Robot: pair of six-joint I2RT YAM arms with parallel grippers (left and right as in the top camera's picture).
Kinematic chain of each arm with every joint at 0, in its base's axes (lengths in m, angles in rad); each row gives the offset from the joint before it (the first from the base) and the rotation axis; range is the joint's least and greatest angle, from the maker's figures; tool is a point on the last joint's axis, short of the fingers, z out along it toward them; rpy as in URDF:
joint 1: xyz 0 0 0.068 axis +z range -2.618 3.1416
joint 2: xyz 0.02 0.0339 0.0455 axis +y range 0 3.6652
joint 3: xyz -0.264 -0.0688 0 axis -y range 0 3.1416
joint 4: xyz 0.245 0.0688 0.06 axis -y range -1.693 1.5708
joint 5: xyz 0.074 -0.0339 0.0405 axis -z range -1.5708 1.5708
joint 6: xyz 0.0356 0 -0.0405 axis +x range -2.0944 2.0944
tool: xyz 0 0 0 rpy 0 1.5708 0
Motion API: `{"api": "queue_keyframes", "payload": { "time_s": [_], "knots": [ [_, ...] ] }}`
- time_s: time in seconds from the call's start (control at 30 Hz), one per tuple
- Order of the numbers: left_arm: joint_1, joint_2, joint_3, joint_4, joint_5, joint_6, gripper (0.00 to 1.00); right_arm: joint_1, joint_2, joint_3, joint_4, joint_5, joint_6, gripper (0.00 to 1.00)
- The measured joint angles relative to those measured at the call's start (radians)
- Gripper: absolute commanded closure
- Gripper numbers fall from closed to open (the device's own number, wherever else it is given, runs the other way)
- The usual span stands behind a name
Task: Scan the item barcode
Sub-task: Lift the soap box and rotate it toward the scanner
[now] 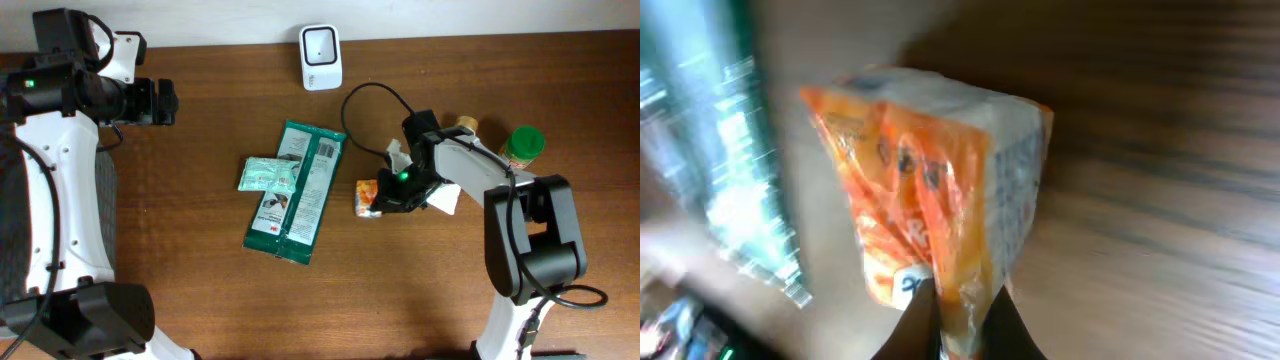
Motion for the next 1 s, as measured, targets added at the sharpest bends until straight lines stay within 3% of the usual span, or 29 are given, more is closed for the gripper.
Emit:
{"api": "queue_keyframes", "payload": {
  "time_s": [0.13,0.37,0.67,1.0],
  "knots": [
    [0.000,0.000,0.000,0.000,0.000,0.000,0.01,-0.001,-0.021,0.054,0.001,-0.355,-0.153,0.96],
    [0.000,0.000,0.000,0.000,0.000,0.000,0.01,-0.024,-0.077,0.101,0.048,-0.806,-0.222,0.96],
    [0.000,0.000,0.000,0.000,0.000,0.000,0.01,-0.035,-0.097,0.101,0.000,-0.896,-0.233,0.96],
    [0.000,0.000,0.000,0.000,0.000,0.000,0.01,-0.058,-0.389,0.101,0.037,-0.905,-0.237,0.96]
  ]
}}
